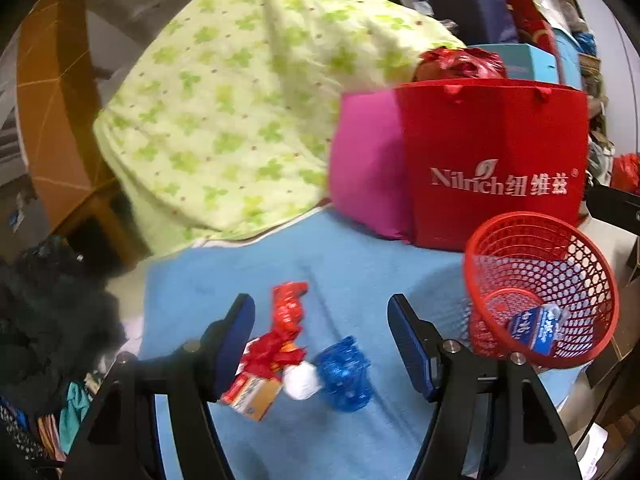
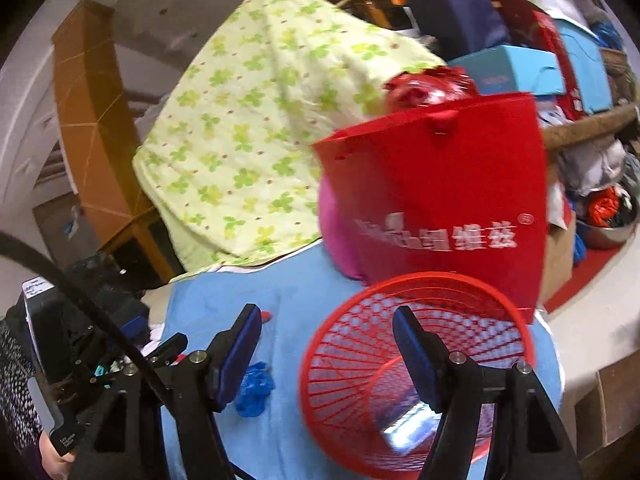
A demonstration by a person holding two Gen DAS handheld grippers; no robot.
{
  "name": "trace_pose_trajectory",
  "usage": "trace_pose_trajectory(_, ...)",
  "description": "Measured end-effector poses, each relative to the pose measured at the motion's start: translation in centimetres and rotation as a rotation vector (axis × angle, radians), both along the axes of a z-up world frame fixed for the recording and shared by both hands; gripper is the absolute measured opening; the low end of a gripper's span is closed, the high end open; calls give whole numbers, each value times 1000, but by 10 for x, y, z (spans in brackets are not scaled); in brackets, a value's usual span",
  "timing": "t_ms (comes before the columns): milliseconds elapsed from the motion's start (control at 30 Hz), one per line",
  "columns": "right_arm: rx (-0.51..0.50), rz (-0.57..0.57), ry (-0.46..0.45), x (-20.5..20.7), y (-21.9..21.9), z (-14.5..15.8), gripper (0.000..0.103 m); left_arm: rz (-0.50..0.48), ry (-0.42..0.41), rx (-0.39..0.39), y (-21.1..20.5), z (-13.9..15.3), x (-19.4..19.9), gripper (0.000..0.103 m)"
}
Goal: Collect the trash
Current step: 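Grasp the medicine box with the left tool while the right tool grasps the blue bag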
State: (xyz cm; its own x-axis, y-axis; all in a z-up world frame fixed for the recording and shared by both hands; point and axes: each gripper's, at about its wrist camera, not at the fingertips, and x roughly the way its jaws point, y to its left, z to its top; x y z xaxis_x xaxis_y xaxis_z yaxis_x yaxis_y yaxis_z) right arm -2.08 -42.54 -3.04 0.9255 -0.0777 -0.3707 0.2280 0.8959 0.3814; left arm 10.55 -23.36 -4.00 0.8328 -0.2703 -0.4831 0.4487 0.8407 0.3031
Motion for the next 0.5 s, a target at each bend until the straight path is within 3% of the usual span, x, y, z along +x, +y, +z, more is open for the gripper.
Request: trace_pose_trajectory(500,-62,124,37,37,71,6,72,74,38,-58,55,-10,19,70)
